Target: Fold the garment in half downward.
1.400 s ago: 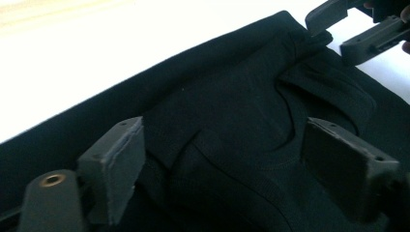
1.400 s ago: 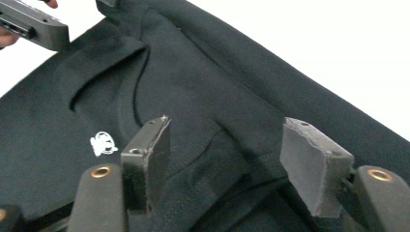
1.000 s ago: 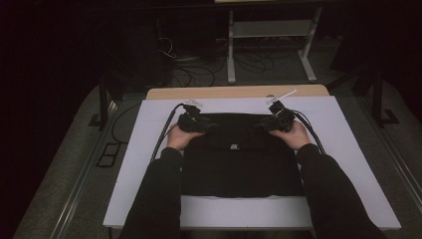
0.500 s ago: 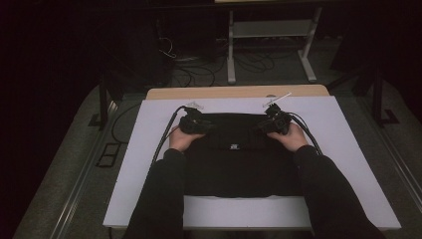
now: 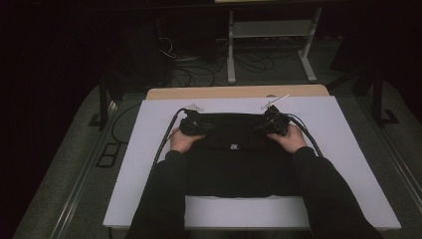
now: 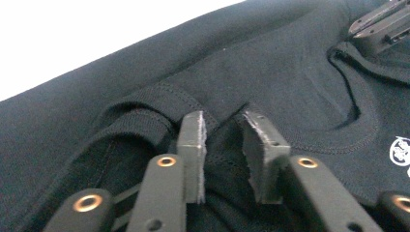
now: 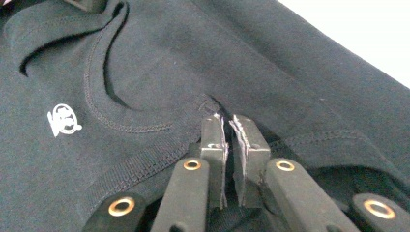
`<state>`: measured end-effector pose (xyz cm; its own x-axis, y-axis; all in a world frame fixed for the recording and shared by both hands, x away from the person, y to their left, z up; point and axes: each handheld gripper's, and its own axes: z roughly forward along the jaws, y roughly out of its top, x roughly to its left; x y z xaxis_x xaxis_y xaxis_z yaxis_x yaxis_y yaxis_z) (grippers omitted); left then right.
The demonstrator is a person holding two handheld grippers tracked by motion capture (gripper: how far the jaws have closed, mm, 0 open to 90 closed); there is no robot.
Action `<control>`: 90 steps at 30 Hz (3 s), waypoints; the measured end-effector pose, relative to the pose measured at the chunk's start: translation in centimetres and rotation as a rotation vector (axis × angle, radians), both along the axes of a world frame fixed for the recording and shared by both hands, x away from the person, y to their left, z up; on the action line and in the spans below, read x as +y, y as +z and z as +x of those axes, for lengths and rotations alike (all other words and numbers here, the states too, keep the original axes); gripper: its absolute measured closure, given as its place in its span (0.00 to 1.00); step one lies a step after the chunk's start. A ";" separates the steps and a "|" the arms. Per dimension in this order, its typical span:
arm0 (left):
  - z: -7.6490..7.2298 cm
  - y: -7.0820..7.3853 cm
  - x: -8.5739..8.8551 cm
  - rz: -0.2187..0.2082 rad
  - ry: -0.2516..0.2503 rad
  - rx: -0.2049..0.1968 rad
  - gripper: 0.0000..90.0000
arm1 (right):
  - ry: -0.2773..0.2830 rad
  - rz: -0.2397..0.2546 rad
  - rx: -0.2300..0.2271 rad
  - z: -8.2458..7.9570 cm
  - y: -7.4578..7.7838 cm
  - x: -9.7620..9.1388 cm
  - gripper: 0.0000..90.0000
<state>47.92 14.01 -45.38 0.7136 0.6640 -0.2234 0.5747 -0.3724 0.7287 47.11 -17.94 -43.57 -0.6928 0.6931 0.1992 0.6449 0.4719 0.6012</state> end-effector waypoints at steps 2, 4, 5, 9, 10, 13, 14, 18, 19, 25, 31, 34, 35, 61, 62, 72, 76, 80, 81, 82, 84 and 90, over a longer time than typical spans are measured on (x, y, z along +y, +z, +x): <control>-0.1 0.1 -0.1 0.010 0.006 0.000 0.83 | 0.000 -0.001 -0.002 0.0 0.0 0.0 0.92; -0.3 0.1 -0.1 0.018 0.014 -0.014 0.89 | 0.000 0.005 -0.002 -0.1 0.0 0.0 0.92; -0.3 0.1 -0.1 0.015 0.016 -0.014 0.92 | -0.001 0.011 -0.001 -0.1 0.1 0.0 0.92; -0.4 0.3 0.0 0.016 0.019 -0.012 0.96 | 0.000 0.024 0.001 -0.2 0.3 -0.2 0.92; -0.4 0.4 0.0 0.023 0.014 -0.012 0.96 | 0.000 0.031 -0.004 -0.2 0.4 -0.3 0.92; -0.6 0.8 0.1 0.028 0.016 -0.019 0.96 | 0.000 0.037 -0.011 -0.4 0.7 -0.4 0.92; -0.6 1.0 0.1 0.030 0.013 -0.023 0.96 | 0.000 0.042 -0.012 -0.4 0.8 -0.5 0.92; -0.8 1.7 0.3 0.021 0.018 -0.042 0.96 | -0.005 0.061 -0.021 -0.5 1.3 -0.8 0.92; -0.8 1.9 0.4 0.026 0.016 -0.045 0.96 | -0.004 0.065 -0.022 -0.6 1.5 -0.9 0.93; -1.3 3.2 0.5 0.005 0.015 -0.069 0.97 | 0.000 0.076 -0.050 -0.9 2.7 -1.0 0.93; -1.9 4.8 0.5 0.001 0.001 -0.089 0.97 | -0.004 0.081 -0.055 -1.4 3.6 -1.3 0.93; -2.3 5.6 0.5 -0.007 -0.003 -0.100 0.97 | 0.002 0.088 -0.065 -1.7 4.3 -1.4 0.93; -2.5 5.9 0.4 -0.025 0.006 -0.105 0.97 | -0.001 0.089 -0.067 -1.8 4.6 -1.5 0.93; -6.2 10.6 0.8 -0.043 -0.043 -0.169 0.97 | 0.040 0.112 -0.125 -5.2 8.6 -2.0 0.94; -6.3 10.6 0.8 -0.043 -0.048 -0.173 0.96 | 0.041 0.113 -0.125 -5.3 8.6 -2.0 0.94; -7.8 10.3 1.0 -0.066 -0.055 -0.183 0.97 | 0.047 0.139 -0.134 -6.8 8.3 -2.8 0.94; -8.7 9.7 0.9 -0.068 -0.069 -0.185 0.96 | 0.060 0.144 -0.134 -7.7 7.8 -2.9 0.94; -9.6 9.1 1.1 -0.065 -0.077 -0.178 0.96 | 0.076 0.152 -0.129 -8.8 7.2 -2.9 0.94; -9.9 9.0 1.1 -0.062 -0.080 -0.180 0.96 | 0.082 0.155 -0.128 -9.1 7.0 -3.0 0.94; -10.2 8.8 1.2 -0.070 -0.083 -0.178 0.96 | 0.085 0.159 -0.126 -9.4 6.9 -3.0 0.94; -10.8 8.5 1.2 -0.067 -0.094 -0.179 0.96 | 0.096 0.162 -0.122 -10.0 6.5 -3.0 0.94; -12.2 7.3 1.1 -0.071 -0.117 -0.169 0.96 | 0.117 0.151 -0.105 -11.2 5.3 -2.9 0.94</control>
<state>35.69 15.12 -38.11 0.8163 0.5612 -0.1371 0.3979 -0.3742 0.8376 35.87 -20.86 -38.29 -0.7888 0.5748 0.2175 0.5217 0.4392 0.7314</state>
